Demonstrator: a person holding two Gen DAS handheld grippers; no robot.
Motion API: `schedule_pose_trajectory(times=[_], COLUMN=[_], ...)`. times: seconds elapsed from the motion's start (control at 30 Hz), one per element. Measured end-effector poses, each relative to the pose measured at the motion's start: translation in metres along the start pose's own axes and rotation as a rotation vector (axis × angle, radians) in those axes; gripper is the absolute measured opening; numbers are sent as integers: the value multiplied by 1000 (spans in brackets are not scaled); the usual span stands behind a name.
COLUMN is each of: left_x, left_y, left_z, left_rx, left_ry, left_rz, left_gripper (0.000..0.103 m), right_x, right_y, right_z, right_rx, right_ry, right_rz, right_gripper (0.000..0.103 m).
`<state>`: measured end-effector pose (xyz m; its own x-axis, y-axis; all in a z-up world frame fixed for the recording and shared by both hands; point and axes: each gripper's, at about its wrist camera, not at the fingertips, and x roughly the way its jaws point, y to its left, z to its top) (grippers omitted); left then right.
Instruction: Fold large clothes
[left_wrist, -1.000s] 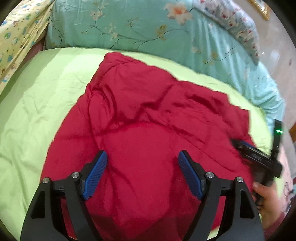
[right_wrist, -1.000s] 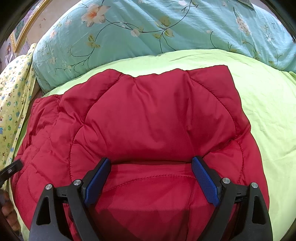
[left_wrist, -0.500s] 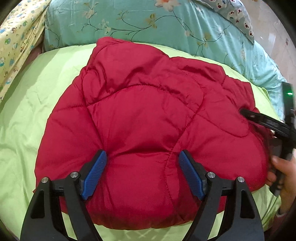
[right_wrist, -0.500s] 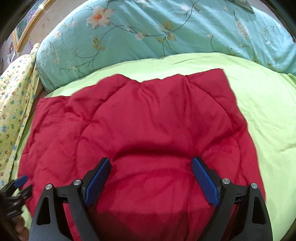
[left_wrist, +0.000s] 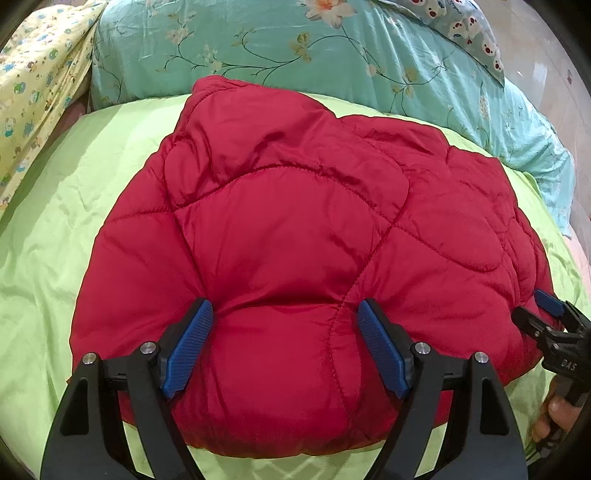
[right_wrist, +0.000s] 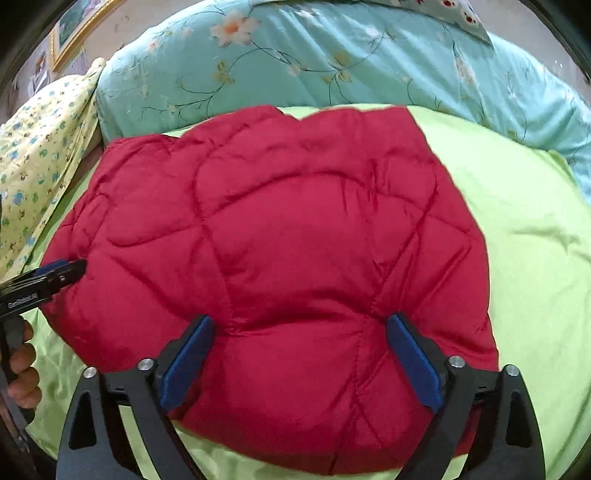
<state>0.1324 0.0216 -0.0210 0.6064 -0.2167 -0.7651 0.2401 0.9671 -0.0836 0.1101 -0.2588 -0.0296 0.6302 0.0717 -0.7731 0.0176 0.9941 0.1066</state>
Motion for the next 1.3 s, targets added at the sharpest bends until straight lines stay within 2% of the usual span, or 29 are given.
schedule_pose_trajectory(times=[0.2, 0.37, 0.5, 0.63, 0.8, 0.97, 1.3], left_x=[-5, -30, -44, -48, -52, -55, -63], left_y=[-2, -8, -15, -20, -22, -28, -34], left_z=[0, -9, -16, -17, -16, -18, -23], left_rx=[-2, -5, 9, 12, 5, 27, 59], left_ry=[-1, -18, -30, -28, -24, -21, -19], left_rz=[30, 66, 66, 59, 64, 93, 149], left_gripper=[82, 82, 82, 82, 82, 82, 82], right_x=[-2, -5, -7, -18, -36, -52, -64], right_y=[2, 1, 0, 0, 8, 17, 35], right_z=[-5, -9, -9, -13, -15, -15, -15], right_rx=[-12, -16, -14, -16, -40, -38, -43], right_ry=[-20, -40, -50, -91, -133, -165, -144], right_rz=[-2, -3, -5, -1, -38, -11, 25], right_gripper=[100, 100, 100, 99, 100, 101, 101])
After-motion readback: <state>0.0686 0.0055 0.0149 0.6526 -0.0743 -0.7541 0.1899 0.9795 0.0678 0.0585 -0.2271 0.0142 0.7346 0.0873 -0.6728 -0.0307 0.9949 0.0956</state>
